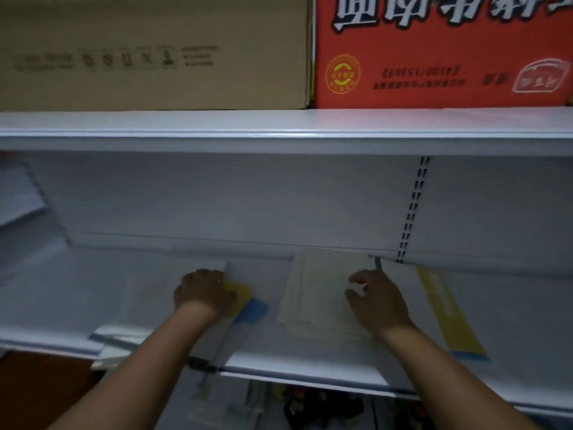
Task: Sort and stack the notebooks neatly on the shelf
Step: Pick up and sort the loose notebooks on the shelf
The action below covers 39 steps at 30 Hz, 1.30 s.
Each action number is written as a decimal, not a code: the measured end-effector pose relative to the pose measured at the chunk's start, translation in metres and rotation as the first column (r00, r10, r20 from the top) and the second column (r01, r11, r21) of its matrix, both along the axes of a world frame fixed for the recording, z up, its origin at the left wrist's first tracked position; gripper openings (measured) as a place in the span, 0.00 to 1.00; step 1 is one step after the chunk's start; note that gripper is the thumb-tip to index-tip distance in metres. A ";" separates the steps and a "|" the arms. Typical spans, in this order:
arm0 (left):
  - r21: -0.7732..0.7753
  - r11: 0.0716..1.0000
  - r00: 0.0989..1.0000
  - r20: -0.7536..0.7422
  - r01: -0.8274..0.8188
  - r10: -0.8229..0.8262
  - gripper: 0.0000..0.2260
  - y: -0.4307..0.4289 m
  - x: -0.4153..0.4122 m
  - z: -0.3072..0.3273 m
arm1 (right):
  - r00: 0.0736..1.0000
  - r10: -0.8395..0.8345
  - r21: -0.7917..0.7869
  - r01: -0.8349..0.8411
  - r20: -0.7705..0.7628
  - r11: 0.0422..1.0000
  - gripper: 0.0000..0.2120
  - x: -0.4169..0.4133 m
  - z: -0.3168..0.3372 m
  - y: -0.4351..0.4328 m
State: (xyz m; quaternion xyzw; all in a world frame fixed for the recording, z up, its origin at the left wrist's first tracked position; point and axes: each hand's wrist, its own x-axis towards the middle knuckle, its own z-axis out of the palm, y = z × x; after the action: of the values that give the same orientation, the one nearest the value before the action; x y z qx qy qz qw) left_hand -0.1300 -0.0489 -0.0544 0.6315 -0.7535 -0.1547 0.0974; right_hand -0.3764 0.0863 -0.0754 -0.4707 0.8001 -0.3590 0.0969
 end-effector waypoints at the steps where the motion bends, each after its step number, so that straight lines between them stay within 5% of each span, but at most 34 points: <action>1: -0.002 0.999 0.999 0.021 -0.040 0.040 0.27 -0.004 0.022 0.001 | 0.997 0.081 -0.003 -0.082 -0.014 0.997 0.11 0.019 0.000 -0.013; 8: -0.046 0.981 0.965 0.176 -0.187 0.192 0.18 -0.002 0.130 -0.012 | 0.890 0.453 0.167 -0.456 0.053 0.874 0.21 0.125 0.000 -0.091; 12: -0.135 0.977 0.975 0.123 -0.167 0.184 0.12 0.009 0.142 -0.013 | 0.848 0.529 0.410 -0.480 -0.008 0.775 0.34 0.160 -0.009 -0.114; 16: -0.021 0.978 0.978 0.011 -0.208 0.208 0.25 0.006 0.147 -0.010 | 0.851 0.525 0.439 -0.475 0.009 0.763 0.38 0.163 -0.008 -0.118; 18: 0.094 0.973 0.976 -0.038 -0.210 0.214 0.24 0.005 0.147 0.000 | 0.850 0.523 0.431 -0.496 0.062 0.754 0.33 0.163 0.000 -0.116; 21: 0.316 0.939 0.893 -0.371 -0.135 0.254 0.14 0.005 0.140 0.013 | 0.869 0.493 0.405 -0.468 0.048 0.785 0.07 0.160 0.006 -0.112; 23: 0.414 0.910 0.786 -0.552 -0.031 0.278 0.13 0.006 0.126 0.017 | 0.899 0.414 0.362 -0.438 0.145 0.823 0.07 0.151 0.006 -0.104; 27: 0.333 0.934 0.605 -0.773 0.128 0.193 0.09 0.017 0.077 0.017 | 0.914 0.182 0.204 -0.269 0.363 0.941 0.05 0.110 0.012 -0.057; 31: 0.284 0.930 0.462 -0.874 0.234 0.151 0.12 0.029 0.015 0.009 | 0.804 -0.113 -0.027 0.158 0.583 0.987 0.07 0.045 0.016 0.016; 34: 0.310 0.899 0.442 -0.884 0.308 0.153 0.11 0.040 -0.037 -0.001 | 0.702 -0.226 -0.146 0.427 0.676 0.892 0.08 -0.007 0.018 0.064; 39: 0.296 0.922 0.537 -0.835 0.251 0.122 0.12 0.051 -0.102 -0.015 | 0.712 -0.349 -0.134 0.527 0.610 0.839 0.02 -0.070 0.003 0.096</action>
State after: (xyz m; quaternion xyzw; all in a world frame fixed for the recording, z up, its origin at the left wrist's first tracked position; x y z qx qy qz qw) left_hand -0.2324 0.0018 -0.0696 0.4563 -0.5910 -0.5854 0.3160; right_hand -0.4468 0.1824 -0.0724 -0.1465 0.7605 -0.6102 0.1667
